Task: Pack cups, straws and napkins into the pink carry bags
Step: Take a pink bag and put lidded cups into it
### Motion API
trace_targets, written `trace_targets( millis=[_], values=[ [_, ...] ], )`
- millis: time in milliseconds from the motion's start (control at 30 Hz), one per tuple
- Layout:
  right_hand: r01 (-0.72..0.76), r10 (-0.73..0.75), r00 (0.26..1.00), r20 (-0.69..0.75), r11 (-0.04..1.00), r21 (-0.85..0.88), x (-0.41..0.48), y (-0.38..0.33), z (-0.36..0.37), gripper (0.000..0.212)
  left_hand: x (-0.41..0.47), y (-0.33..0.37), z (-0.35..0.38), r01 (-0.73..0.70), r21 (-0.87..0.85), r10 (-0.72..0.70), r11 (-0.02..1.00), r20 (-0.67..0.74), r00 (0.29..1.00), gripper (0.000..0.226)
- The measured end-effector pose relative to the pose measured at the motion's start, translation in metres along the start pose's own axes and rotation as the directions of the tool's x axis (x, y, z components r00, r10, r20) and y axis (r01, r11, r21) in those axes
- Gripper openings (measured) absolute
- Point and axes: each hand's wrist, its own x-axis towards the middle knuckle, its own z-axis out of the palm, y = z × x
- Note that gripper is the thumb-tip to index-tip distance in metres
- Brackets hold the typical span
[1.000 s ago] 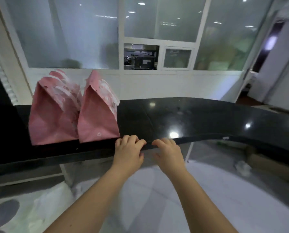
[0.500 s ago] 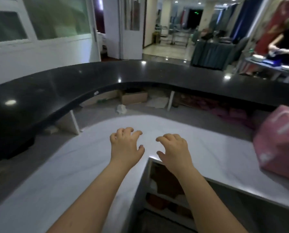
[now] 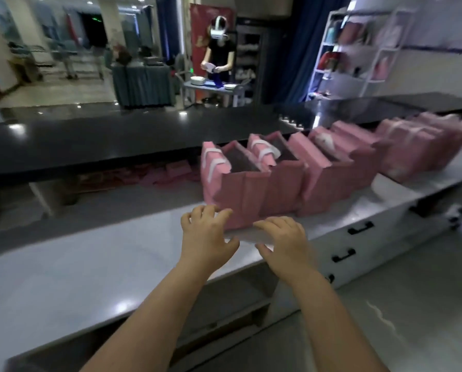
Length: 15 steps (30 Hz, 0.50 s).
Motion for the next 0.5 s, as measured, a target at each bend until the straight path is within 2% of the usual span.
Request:
trace_targets(
  millis=[167, 267, 500],
  values=[
    [-0.169, 0.163, 0.982, -0.098, 0.983, -0.064, -0.002, 0.132, -0.054, 0.048, 0.076, 0.129, 0.056, -0.174, -0.087, 0.175, 0.981, 0.006, 0.984, 0.056],
    [-0.297, 0.287, 0.951, -0.118, 0.951, -0.084, -0.02, 0.199, -0.071, 0.048, 0.092, 0.198, 0.098, -0.252, -0.172, 0.266, 0.952, 0.061, 0.962, 0.057],
    [-0.589, 0.573, 0.802, -0.169, 0.806, -0.06, -0.081, 0.312, -0.088, 0.045, 0.103, 0.32, 0.185, -0.389, -0.303, 0.456, 0.87, 0.195, 0.869, 0.049]
  ],
)
